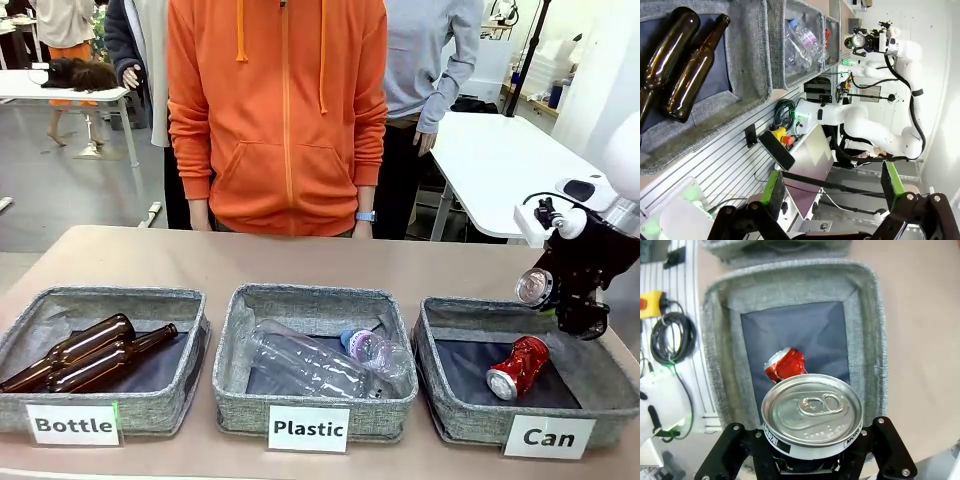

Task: Sort the can waste into the basket.
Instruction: Pick up the can waste from the table and place it in the right Fabric basket.

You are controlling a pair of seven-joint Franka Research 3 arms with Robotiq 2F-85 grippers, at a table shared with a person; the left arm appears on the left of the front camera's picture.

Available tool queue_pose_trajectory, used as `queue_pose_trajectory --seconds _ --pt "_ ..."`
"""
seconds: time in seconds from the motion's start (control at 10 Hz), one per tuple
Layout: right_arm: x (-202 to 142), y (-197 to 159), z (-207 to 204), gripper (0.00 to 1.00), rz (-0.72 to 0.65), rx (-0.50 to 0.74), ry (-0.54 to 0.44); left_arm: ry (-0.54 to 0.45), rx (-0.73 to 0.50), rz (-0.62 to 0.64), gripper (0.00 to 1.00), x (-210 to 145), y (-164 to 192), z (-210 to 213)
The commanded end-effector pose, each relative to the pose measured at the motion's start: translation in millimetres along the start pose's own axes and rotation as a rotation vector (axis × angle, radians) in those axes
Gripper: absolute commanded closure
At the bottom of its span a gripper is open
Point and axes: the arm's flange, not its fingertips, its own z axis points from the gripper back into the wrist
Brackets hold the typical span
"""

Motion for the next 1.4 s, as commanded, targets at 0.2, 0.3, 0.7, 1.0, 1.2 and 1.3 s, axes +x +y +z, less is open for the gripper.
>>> queue_pose_trajectory --seconds 0.2,0.3,0.7,1.0,1.2,1.3 --pt "4.3 -3.8 3.3 0.45 0.006 0.051 -0.009 -0.001 0.01 0.0 0.0 -2.0 -0.8 1.8" --pt "5.1 -5.4 3.3 0.35 0.001 0.054 -0.008 -0.001 0.01 0.0 0.0 -2.0 -0.8 1.8" --pt "6.2 -7.5 1.9 0.1 -0.015 0.056 -0.001 -0.001 0.01 0.0 0.0 -2.0 -0.8 1.8" --pt "6.4 -8.1 -0.1 0.0 -0.025 0.057 -0.006 -0.001 0.01 0.0 0.0 -2.0 -0.8 1.8" --pt "4.3 -12.7 1.4 0.0 -0.038 0.061 -0.057 -0.001 0.01 0.0 0.0 -2.0 -0.8 1.8" --pt "2.7 -16.1 1.4 0.0 -0.044 0.085 -0.082 -0.001 0.01 0.0 0.0 -2.0 -0.8 1.8"
